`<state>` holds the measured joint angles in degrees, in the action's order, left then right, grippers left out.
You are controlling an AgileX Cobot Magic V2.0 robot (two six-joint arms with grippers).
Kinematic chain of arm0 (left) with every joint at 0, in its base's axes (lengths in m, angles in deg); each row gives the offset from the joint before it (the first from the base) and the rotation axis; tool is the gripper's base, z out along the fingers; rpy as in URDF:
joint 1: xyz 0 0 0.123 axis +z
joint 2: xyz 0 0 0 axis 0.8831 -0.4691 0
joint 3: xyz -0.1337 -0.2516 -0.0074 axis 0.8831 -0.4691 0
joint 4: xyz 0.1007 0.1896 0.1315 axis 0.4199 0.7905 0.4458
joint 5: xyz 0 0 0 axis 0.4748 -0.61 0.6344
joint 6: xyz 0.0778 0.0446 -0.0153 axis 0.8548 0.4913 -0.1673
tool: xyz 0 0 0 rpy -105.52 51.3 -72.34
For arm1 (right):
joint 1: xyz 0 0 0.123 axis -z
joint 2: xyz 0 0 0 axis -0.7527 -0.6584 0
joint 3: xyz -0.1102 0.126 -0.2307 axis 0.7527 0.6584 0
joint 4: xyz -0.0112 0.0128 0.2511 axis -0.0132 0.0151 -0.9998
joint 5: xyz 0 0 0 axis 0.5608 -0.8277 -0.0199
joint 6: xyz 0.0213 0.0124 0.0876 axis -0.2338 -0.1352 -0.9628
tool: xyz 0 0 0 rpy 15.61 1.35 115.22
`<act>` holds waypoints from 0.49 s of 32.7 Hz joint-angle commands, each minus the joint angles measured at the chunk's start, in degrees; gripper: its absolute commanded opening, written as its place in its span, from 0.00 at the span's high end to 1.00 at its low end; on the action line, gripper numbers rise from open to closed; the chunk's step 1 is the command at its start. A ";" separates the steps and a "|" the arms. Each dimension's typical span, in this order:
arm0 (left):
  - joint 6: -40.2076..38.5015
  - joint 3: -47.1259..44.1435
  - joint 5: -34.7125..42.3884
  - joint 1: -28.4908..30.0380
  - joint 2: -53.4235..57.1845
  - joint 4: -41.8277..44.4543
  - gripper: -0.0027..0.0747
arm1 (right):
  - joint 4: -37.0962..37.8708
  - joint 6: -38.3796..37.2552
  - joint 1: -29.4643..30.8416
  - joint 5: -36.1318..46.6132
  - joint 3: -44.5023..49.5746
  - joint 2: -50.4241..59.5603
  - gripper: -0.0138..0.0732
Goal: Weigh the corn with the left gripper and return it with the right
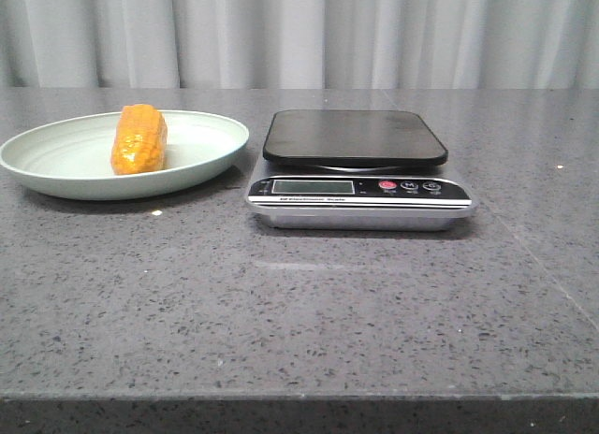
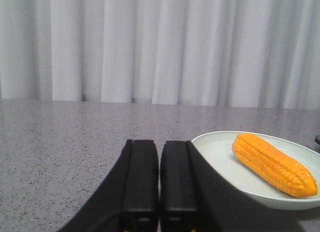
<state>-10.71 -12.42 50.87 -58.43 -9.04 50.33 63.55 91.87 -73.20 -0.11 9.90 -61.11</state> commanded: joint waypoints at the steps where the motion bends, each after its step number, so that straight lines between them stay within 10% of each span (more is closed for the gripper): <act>1: 3.93 -0.35 3.25 0.33 1.27 -3.31 0.79 | 0.10 0.44 0.06 4.57 -1.48 0.69 0.66; 16: 3.94 -0.35 2.77 0.33 1.27 -2.19 0.79 | 0.10 0.44 0.06 4.57 -1.48 0.69 0.66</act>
<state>-6.90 -12.42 49.62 -58.15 -9.04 48.51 63.55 91.87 -73.20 -0.11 9.90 -61.11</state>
